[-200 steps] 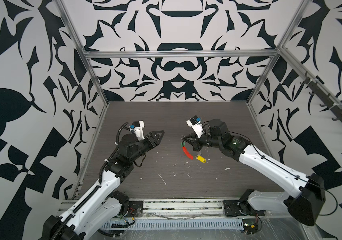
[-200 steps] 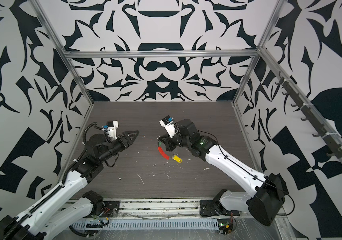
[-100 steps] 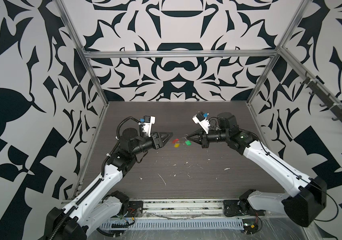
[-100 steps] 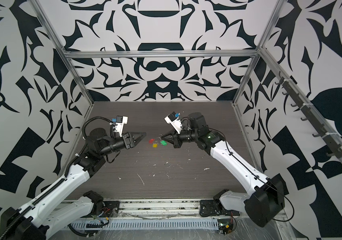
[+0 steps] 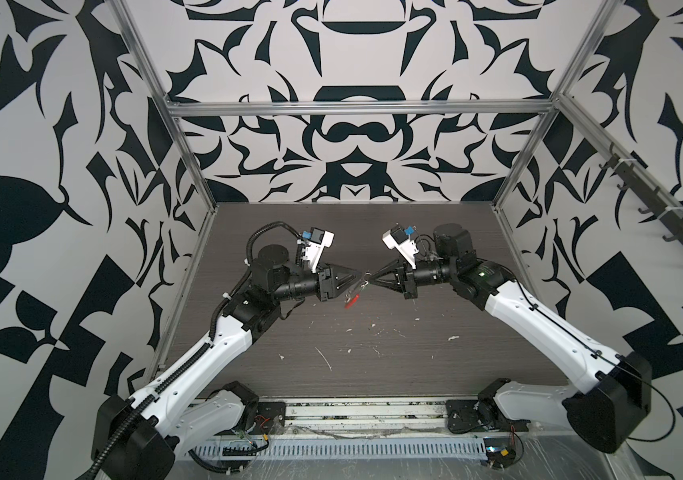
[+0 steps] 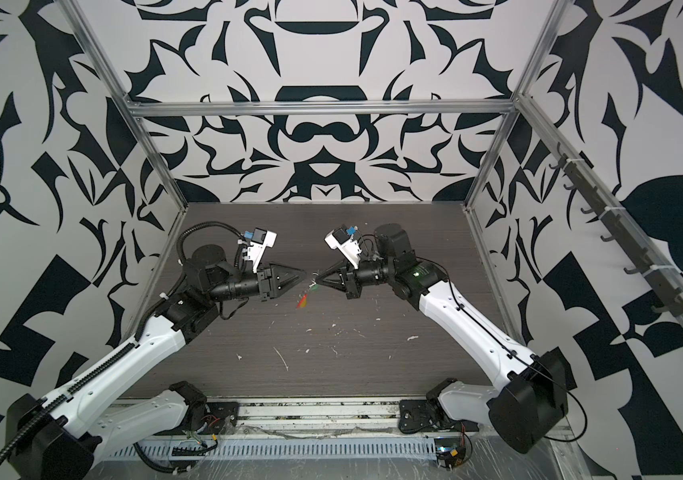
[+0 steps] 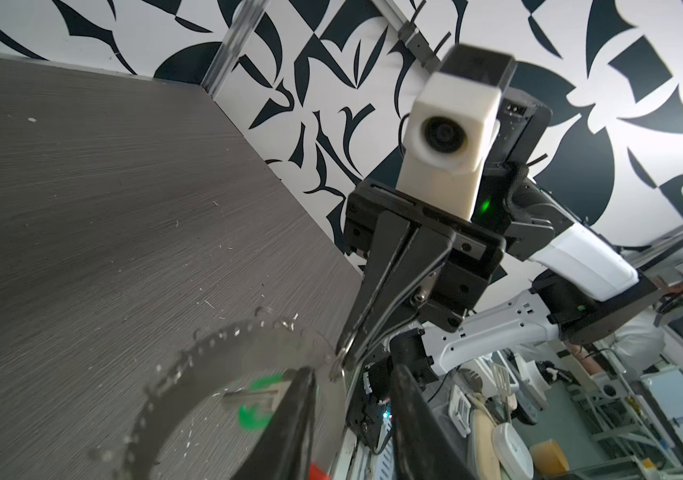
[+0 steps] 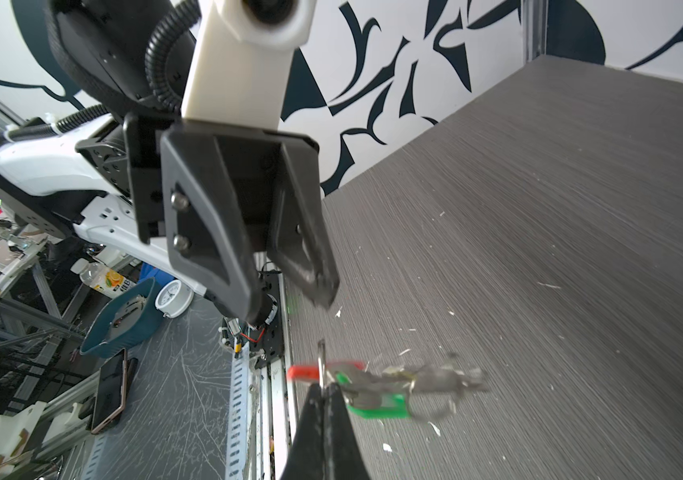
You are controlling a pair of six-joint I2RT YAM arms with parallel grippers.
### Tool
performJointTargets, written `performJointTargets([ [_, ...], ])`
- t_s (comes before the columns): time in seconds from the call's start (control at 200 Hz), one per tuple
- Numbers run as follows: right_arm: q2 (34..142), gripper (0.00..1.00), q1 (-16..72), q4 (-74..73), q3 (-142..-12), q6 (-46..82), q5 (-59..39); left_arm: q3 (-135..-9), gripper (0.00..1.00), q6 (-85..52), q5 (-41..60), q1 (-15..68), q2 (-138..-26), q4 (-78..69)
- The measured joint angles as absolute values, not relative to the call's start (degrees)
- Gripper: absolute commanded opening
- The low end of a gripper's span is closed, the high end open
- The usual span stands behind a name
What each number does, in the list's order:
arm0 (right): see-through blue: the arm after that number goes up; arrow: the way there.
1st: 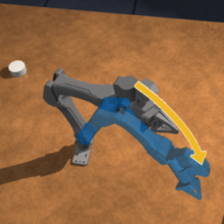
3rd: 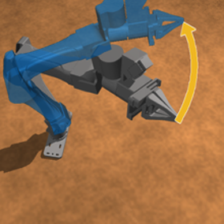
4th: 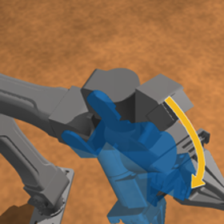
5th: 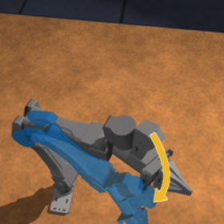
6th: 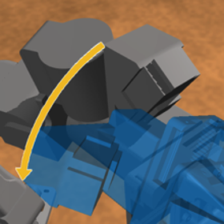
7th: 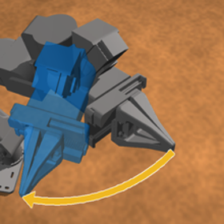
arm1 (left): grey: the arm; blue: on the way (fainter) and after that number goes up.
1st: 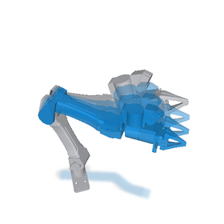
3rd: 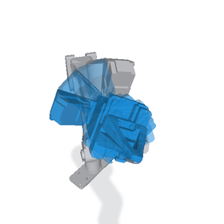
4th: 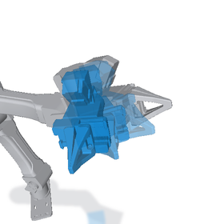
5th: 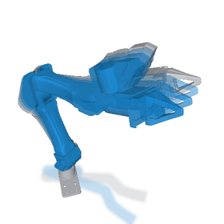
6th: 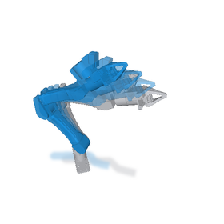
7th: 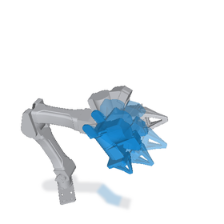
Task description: Remove the keys from the keyring
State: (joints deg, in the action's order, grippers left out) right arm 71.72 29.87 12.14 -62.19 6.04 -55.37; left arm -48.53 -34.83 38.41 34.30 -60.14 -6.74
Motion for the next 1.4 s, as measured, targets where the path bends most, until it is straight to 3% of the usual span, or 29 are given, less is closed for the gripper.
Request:
performJointTargets([
  [0.335, 71.7, 0.00, 29.9, 10.2, -62.2, 7.8, -57.1, -51.6, 0.22, -28.9, 37.4, 35.6, -60.8, -0.7],
  [0.47, 71.7, 0.00, 29.8, 9.9, -62.2, 8.1, -57.8, -51.6, 0.31, -28.2, 37.1, 35.6, -61.2, 0.1],
  [0.61, 71.7, 0.00, 29.9, 9.9, -62.2, 8.0, -58.5, -51.6, 0.32, -27.6, 36.5, 35.6, -61.0, 0.7],
  [1.23, 71.7, 0.00, 29.9, 8.9, -62.1, 8.0, -61.7, -52.3, 0.12, -27.6, 40.6, 35.6, -61.8, -1.6],
  [1.4, 71.7, 0.00, 29.9, 8.6, -62.1, 8.7, -62.1, -52.3, 0.03, -27.6, 40.6, 35.6, -61.8, -2.0],
])
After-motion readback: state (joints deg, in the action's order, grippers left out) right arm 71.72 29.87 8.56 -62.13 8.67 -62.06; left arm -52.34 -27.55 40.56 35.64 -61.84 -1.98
